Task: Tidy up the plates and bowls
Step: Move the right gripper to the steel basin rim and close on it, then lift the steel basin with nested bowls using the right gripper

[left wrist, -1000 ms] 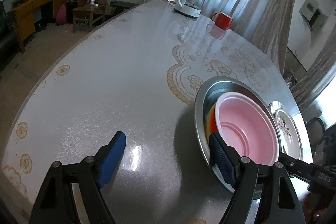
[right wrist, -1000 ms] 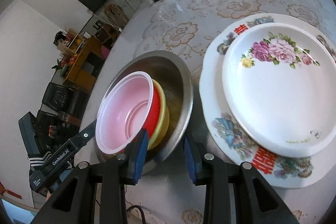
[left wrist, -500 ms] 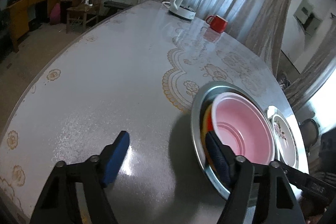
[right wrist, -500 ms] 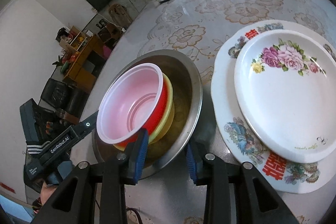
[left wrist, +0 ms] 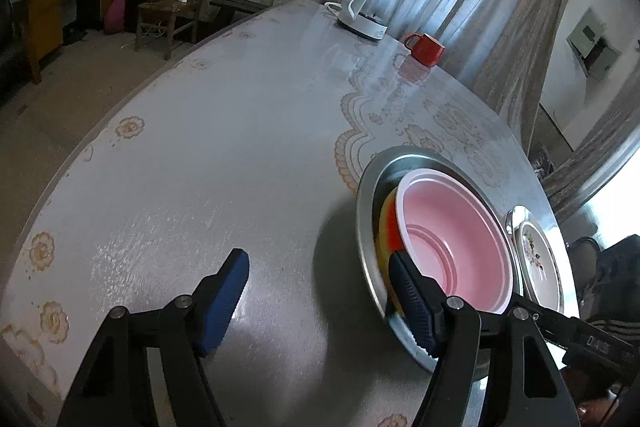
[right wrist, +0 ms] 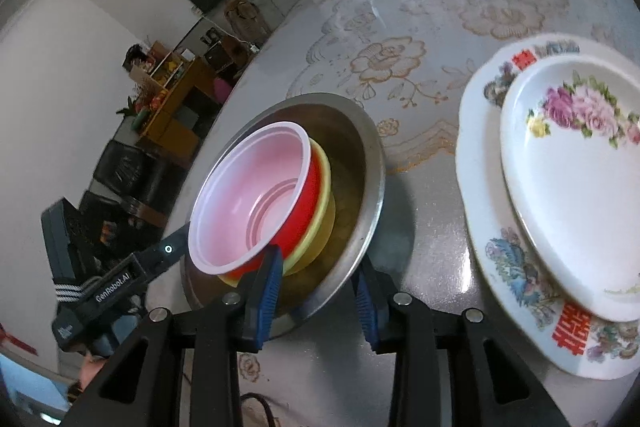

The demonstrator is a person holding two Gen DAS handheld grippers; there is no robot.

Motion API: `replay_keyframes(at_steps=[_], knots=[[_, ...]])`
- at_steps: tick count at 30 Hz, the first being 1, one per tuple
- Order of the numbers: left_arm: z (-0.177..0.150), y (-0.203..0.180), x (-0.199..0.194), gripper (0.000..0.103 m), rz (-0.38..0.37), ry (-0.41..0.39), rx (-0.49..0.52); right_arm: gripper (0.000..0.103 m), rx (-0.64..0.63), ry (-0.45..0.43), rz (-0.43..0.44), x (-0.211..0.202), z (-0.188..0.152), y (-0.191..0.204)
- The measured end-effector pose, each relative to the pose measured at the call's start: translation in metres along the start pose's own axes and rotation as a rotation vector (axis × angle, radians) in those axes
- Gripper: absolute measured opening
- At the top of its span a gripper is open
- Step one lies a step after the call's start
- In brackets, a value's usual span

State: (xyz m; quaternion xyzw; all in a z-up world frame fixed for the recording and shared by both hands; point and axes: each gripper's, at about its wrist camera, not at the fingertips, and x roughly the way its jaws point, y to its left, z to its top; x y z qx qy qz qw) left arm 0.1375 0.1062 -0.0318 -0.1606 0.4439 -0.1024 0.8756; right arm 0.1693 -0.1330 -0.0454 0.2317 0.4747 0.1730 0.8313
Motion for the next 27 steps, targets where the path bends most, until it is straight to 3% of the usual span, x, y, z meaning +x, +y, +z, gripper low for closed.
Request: replay_keyframes(at_steps=[7, 15, 22, 27], knots=[[0.003, -0.002, 0.006, 0.075, -0.029, 0.002, 0.008, 0.033, -0.012, -0.023, -0.038, -0.001, 0.007, 0.000], [-0.011, 0.001, -0.001, 0.074, -0.050, 0.033, 0.016, 0.033, 0.010, -0.005, -0.014, 0.002, 0.004, -0.002], [-0.014, -0.013, 0.012, 0.061, -0.102, 0.077, 0.052, 0.033, 0.014, 0.034, -0.004, 0.012, -0.003, -0.009], [-0.015, -0.024, 0.014, 0.056, -0.076, 0.047, 0.102, 0.033, 0.013, 0.035, 0.014, 0.014, -0.003, -0.010]])
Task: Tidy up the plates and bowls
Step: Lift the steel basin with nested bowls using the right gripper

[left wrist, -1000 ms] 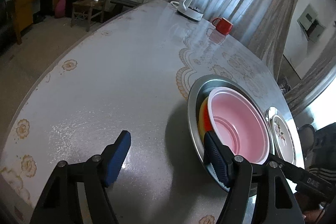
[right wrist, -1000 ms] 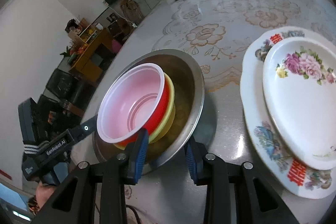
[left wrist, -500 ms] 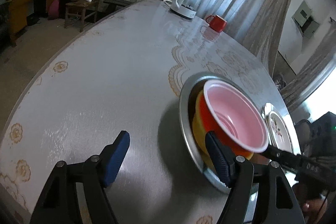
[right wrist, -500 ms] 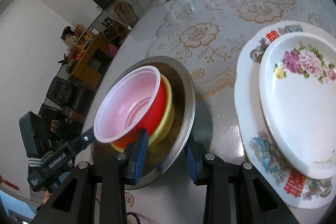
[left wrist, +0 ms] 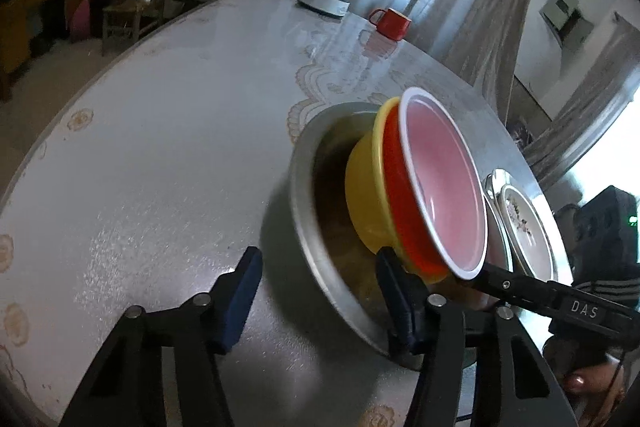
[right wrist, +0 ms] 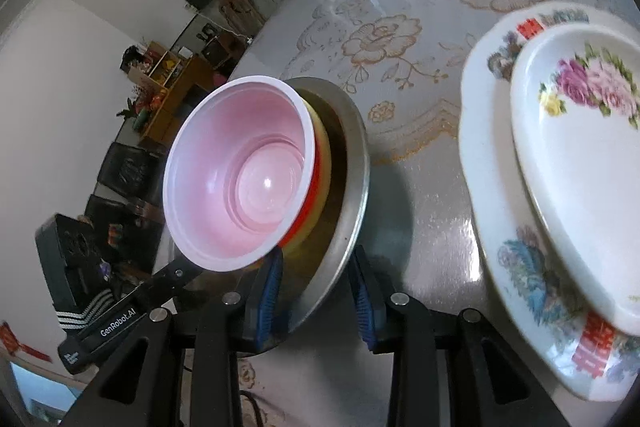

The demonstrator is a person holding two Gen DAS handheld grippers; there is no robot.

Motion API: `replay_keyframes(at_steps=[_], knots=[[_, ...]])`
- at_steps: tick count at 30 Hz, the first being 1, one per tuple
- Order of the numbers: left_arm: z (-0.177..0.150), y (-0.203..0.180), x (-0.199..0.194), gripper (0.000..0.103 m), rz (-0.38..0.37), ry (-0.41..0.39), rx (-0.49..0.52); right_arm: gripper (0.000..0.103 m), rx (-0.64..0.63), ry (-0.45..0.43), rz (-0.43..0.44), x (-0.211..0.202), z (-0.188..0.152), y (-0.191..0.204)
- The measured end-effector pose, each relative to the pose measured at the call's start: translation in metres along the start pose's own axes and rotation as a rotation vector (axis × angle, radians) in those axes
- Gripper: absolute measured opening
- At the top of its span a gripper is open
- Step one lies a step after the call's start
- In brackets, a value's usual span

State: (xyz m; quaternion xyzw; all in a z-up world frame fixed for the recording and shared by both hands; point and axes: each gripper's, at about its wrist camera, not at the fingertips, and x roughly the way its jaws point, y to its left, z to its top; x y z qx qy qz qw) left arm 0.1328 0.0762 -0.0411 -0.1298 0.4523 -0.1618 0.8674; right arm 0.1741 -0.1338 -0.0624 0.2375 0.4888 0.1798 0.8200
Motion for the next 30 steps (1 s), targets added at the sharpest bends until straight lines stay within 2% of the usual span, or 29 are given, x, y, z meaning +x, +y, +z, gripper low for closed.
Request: replay_keyframes(at_steps=[2, 4, 9, 13, 17, 19, 23, 30], knots=[[-0.002, -0.008, 0.003, 0.038, 0.003, -0.010, 0.046, 0.033, -0.009, -0.001, -0.005, 0.001, 0.000, 0.002], [-0.006, -0.014, 0.005, 0.034, 0.009, -0.017, 0.084, 0.033, -0.017, -0.008, -0.001, 0.001, 0.000, 0.002], [-0.014, -0.022, 0.003, 0.032, 0.048, -0.048, 0.145, 0.025, -0.091, -0.049, -0.029, -0.004, -0.005, 0.013], [-0.016, -0.018, -0.007, 0.033, 0.047, -0.058, 0.125, 0.020, -0.077, -0.065, -0.028, -0.009, -0.004, 0.011], [-0.013, -0.022, -0.013, 0.033, 0.105, -0.062, 0.158, 0.016, -0.054, -0.076, -0.009, -0.011, -0.003, 0.007], [-0.012, -0.019, -0.014, 0.032, 0.098, -0.053, 0.152, 0.016, -0.038, -0.076, 0.003, -0.013, -0.004, 0.002], [-0.012, -0.005, -0.019, 0.027, 0.034, -0.045, 0.055, 0.015, -0.018, -0.085, 0.013, -0.019, -0.006, -0.002], [-0.018, -0.014, -0.028, 0.028, 0.090, -0.062, 0.110, 0.012, -0.003, -0.088, 0.035, -0.025, -0.008, -0.005]])
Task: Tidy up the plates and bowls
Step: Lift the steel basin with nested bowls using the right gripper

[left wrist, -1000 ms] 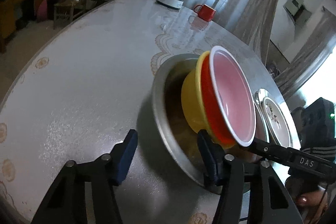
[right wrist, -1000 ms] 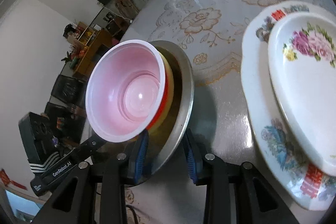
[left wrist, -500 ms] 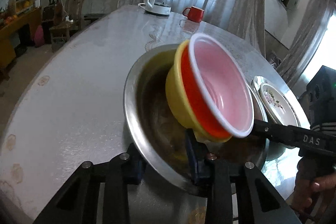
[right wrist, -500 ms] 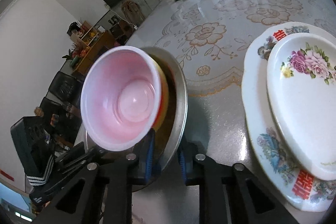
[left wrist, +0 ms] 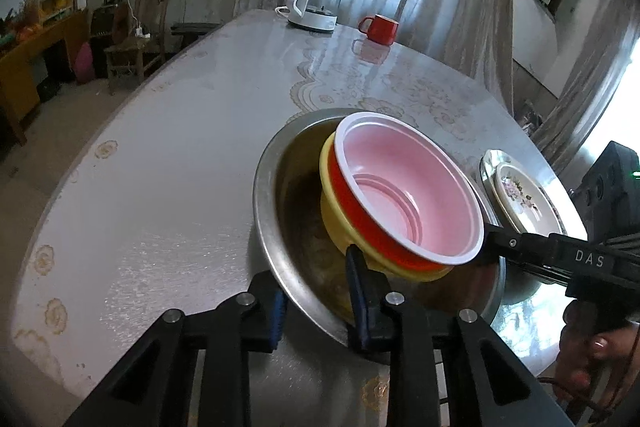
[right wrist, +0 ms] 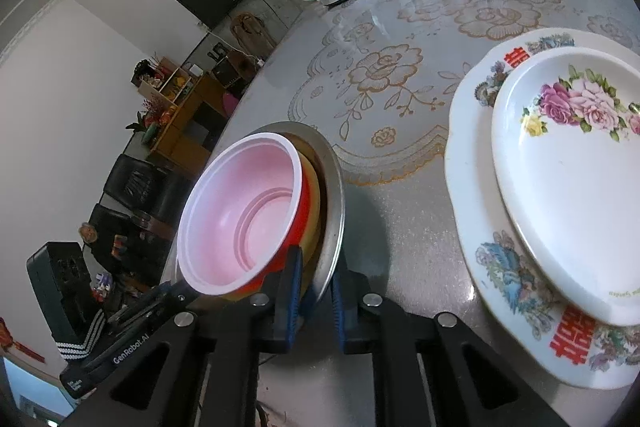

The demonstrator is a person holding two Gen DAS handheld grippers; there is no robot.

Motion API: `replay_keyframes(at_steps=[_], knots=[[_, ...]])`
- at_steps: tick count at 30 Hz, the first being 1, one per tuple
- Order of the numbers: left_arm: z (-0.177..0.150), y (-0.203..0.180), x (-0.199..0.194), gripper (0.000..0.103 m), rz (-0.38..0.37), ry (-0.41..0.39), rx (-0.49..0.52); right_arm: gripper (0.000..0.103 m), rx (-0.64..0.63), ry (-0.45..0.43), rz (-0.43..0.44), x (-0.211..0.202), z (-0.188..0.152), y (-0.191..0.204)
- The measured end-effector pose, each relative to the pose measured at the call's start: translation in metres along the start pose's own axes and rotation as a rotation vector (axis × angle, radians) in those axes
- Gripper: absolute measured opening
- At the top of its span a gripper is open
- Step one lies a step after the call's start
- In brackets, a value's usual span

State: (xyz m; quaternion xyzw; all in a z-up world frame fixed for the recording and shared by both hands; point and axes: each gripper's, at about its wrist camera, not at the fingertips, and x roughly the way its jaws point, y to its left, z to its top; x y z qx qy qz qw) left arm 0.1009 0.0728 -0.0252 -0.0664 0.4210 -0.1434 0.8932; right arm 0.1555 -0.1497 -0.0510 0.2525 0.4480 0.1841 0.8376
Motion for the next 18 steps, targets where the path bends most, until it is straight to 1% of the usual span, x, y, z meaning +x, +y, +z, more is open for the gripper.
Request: replay_keyframes(at_steps=[7, 13, 18], knots=[[-0.001, -0.004, -0.005, 0.028, 0.010, -0.021, 0.017, 0.012, -0.009, -0.017, 0.010, -0.008, -0.004, -0.001], [0.002, -0.009, -0.011, 0.028, -0.013, -0.047, 0.005, 0.012, -0.023, -0.049, 0.007, -0.022, -0.002, 0.003], [0.008, -0.020, -0.014, 0.028, -0.024, -0.069, 0.019, 0.012, -0.028, -0.077, 0.001, -0.037, 0.002, 0.003]])
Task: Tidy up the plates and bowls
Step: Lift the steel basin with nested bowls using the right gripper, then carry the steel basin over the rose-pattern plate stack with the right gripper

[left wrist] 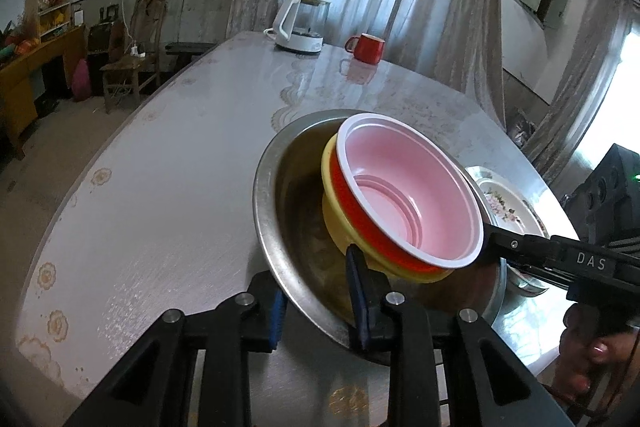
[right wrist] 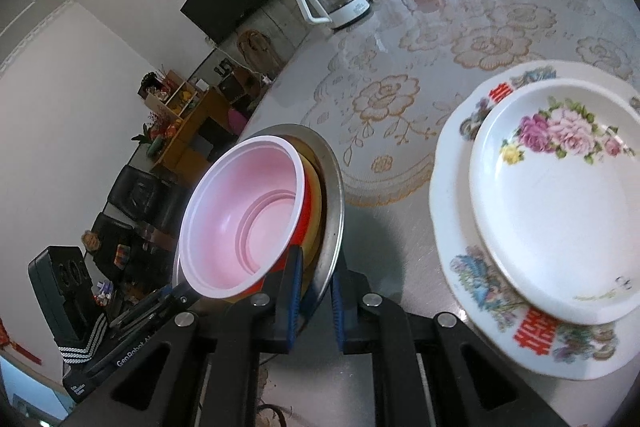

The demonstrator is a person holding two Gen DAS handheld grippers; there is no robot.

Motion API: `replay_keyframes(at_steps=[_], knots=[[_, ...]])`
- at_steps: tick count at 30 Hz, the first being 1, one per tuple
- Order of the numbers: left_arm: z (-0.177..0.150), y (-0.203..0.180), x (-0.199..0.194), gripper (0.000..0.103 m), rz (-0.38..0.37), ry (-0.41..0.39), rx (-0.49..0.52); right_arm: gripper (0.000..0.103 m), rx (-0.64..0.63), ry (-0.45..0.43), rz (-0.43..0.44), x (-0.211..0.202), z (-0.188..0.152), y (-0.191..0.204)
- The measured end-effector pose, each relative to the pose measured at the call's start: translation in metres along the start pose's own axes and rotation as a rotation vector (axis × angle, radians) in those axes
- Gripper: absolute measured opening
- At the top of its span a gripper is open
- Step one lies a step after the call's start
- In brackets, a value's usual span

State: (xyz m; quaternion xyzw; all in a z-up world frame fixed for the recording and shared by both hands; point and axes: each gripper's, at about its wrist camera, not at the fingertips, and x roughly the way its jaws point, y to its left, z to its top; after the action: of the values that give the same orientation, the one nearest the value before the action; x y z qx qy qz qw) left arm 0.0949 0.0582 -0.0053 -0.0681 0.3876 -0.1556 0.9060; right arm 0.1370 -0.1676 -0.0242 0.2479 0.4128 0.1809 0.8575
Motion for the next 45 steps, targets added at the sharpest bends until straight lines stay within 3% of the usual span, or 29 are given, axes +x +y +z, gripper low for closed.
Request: replay_keyframes(at_steps=[18, 32, 45], knots=[[0.036, -0.061, -0.007, 0.028, -0.091, -0.083, 0.087, 0.012, -0.009, -0.173, -0.048, -0.076, 0.012, -0.009], [0.049, -0.126, 0.014, 0.028, -0.172, -0.071, 0.165, 0.012, 0.060, -0.275, -0.125, -0.133, 0.016, -0.041], [0.051, -0.170, 0.029, 0.028, -0.199, -0.052, 0.220, 0.012, 0.121, -0.315, -0.160, -0.162, 0.012, -0.074]])
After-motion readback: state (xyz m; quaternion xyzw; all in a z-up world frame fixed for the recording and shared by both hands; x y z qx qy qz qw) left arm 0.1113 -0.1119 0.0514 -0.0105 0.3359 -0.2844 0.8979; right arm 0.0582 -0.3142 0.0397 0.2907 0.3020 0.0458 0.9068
